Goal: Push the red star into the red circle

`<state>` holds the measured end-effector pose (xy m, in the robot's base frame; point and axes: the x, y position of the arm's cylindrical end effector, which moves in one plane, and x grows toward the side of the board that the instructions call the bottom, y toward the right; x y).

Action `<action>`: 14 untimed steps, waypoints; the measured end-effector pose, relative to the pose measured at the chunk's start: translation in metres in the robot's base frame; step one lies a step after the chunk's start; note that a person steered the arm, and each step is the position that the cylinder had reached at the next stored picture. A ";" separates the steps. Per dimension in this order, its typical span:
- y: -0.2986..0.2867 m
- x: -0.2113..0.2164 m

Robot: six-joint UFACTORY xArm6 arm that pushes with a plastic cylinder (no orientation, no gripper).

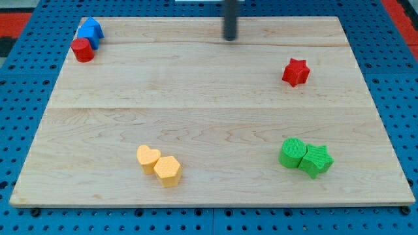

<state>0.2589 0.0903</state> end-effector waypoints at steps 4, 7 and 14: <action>0.093 0.118; 0.028 0.073; -0.296 0.250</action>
<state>0.5093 -0.2053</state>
